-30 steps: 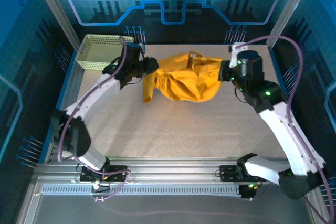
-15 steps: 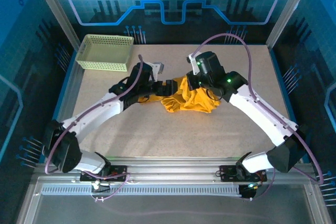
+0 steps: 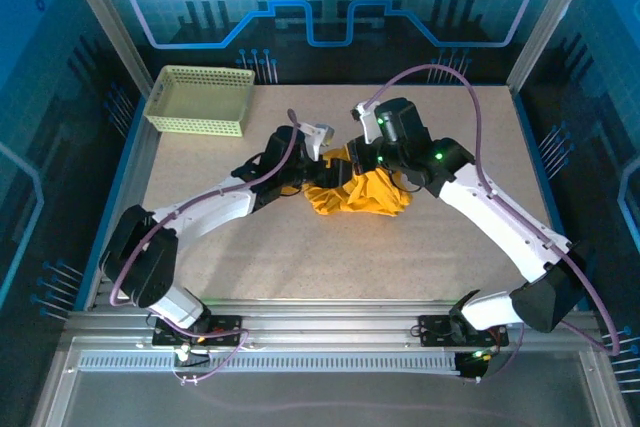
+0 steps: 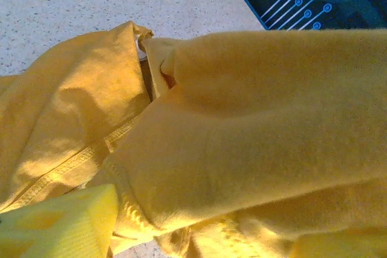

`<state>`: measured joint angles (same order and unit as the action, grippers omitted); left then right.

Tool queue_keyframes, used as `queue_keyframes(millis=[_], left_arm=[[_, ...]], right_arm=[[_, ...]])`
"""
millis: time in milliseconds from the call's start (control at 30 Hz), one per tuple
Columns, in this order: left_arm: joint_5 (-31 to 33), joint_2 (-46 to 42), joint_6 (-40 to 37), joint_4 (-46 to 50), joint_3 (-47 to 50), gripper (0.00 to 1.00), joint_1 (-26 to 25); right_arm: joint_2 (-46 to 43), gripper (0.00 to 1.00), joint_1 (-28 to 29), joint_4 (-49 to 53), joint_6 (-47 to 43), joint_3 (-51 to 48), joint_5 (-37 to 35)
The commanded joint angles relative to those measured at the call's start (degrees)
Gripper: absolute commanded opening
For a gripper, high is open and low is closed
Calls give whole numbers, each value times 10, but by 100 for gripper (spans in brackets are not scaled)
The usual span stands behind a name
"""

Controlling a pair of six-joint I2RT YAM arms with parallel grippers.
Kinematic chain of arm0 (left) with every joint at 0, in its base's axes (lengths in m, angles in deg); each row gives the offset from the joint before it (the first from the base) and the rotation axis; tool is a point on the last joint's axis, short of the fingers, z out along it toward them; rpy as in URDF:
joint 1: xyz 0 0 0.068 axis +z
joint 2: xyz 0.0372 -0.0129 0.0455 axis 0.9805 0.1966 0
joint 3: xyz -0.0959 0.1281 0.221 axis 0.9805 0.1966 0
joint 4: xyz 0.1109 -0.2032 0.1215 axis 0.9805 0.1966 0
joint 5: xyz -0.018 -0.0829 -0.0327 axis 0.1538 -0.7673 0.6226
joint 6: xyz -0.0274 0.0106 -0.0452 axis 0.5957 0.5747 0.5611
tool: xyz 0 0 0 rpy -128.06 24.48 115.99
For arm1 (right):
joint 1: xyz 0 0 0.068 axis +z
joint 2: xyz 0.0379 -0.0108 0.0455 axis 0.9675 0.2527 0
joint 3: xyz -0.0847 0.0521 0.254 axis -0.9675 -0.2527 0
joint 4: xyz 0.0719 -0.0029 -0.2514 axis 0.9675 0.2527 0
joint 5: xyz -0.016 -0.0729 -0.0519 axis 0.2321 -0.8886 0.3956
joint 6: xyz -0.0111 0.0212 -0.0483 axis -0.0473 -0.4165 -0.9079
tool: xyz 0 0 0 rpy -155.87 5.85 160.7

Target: Fold the inside-out t-shirt

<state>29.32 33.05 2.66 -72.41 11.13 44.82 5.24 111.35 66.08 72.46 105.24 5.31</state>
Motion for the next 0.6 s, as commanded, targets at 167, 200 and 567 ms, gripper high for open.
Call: queue_keyframes(millis=[167, 200, 567], left_arm=[[52, -13, 22, -12, -12, 0, 4], [63, -20, 28, -7, -7, 0, 10], [151, -191, 130, 21, 170, 0, 174]], right_arm=[[-19, 33, -3, -8, 20, -21, -17], [-29, 42, -7, -10, 20, -32, -19], [-74, 71, -101, -81, 50, -246, 4]])
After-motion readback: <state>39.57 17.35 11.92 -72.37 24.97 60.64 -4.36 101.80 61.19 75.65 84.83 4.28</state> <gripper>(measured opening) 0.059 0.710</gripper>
